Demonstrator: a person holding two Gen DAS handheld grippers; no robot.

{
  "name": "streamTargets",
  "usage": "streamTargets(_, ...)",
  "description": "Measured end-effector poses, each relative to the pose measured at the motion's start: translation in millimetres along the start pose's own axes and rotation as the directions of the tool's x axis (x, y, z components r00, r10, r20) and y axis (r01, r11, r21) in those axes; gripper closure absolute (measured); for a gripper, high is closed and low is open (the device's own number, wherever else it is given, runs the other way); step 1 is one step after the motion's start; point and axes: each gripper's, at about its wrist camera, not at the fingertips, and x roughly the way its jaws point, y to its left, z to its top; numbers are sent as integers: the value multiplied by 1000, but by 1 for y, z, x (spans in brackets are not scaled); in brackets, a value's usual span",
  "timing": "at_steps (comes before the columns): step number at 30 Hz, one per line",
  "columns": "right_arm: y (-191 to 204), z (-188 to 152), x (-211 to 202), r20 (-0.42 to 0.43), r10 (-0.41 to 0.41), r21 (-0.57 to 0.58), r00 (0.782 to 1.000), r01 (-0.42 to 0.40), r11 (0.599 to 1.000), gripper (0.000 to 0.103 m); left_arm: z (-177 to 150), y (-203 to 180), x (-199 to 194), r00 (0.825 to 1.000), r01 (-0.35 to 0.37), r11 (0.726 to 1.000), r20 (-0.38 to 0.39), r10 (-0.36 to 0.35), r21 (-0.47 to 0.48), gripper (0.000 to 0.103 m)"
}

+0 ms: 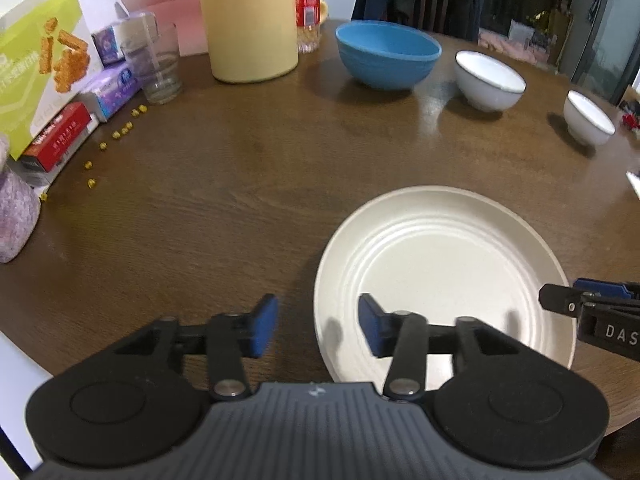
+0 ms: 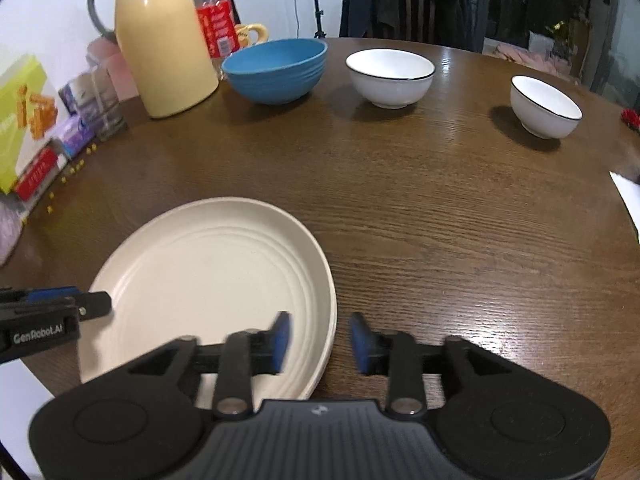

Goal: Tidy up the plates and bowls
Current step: 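Open both tools to release the plate rim, then move both open tools across the table toward the blue bowl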

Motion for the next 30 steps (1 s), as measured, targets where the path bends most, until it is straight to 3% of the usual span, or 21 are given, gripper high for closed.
streamTargets(1,-2,1,-4,7,13,10,1000,-13,1000,49,0,1,-4,1000,3,1000,11,-3,-2,43)
streamTargets(3,-5,1,-13,22,29,24,999,-30,999,35,1,4,-13,999,9,1000,33,-9,-5,12)
streamTargets(6,-9,0,-27,50,49,41,998,-51,998,11,1,6,-28,997,36,999,69,-35,-5,0)
streamTargets(9,-12,1,-39,70,39,52,997,-43,998,0,0,5,-40,996,45,999,83,-45,-2,0)
streamTargets(21,-23,-2,-88,153,1,89,988,-15,996,0,5,-6,-75,992,53,998,115,-55,17,0)
streamTargets(30,-22,2,-106,167,-24,74,986,12,997,0,17,-11,-94,988,57,998,141,-60,22,0)
